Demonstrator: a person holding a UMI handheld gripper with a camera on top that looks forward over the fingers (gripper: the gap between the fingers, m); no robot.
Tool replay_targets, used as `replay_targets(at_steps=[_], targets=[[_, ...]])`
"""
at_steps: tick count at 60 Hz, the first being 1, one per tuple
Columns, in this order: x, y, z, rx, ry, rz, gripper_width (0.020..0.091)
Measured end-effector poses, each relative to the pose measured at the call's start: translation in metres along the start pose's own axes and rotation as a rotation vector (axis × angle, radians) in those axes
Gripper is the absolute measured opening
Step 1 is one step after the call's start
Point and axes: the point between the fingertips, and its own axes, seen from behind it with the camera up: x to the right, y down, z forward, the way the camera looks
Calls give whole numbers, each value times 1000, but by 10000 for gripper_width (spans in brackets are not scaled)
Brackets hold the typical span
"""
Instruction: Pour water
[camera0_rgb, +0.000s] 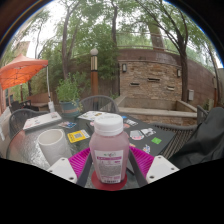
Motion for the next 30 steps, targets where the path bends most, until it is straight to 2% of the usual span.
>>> replay_targets(at_steps=[2,3,5,14,23,30], targets=[[3,11,-3,-59,22,24,841],[-2,13,-1,-73,35,34,858],[-4,8,-6,-66,46,57,824],[-23,3,-27,-100,110,91,833],[-48,-11,-93,-128,201,102,834],[-93,-41,-158,-130,274,94,834]])
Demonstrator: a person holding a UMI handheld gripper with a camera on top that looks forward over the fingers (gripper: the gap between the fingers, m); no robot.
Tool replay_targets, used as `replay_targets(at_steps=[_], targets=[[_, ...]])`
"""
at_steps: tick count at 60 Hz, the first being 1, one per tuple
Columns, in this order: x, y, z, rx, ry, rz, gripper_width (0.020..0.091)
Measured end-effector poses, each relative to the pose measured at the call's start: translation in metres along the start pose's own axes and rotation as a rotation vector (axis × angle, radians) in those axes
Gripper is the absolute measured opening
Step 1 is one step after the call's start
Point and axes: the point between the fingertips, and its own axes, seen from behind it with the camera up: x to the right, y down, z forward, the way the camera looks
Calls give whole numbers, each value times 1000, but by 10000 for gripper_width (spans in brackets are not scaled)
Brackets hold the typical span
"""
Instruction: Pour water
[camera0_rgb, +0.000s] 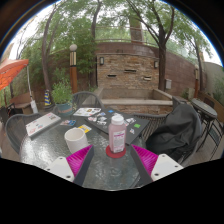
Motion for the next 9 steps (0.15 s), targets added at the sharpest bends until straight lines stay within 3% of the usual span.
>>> replay_targets(at_steps=[9], targets=[[-60,-20,-103,-10,50,34,834]])
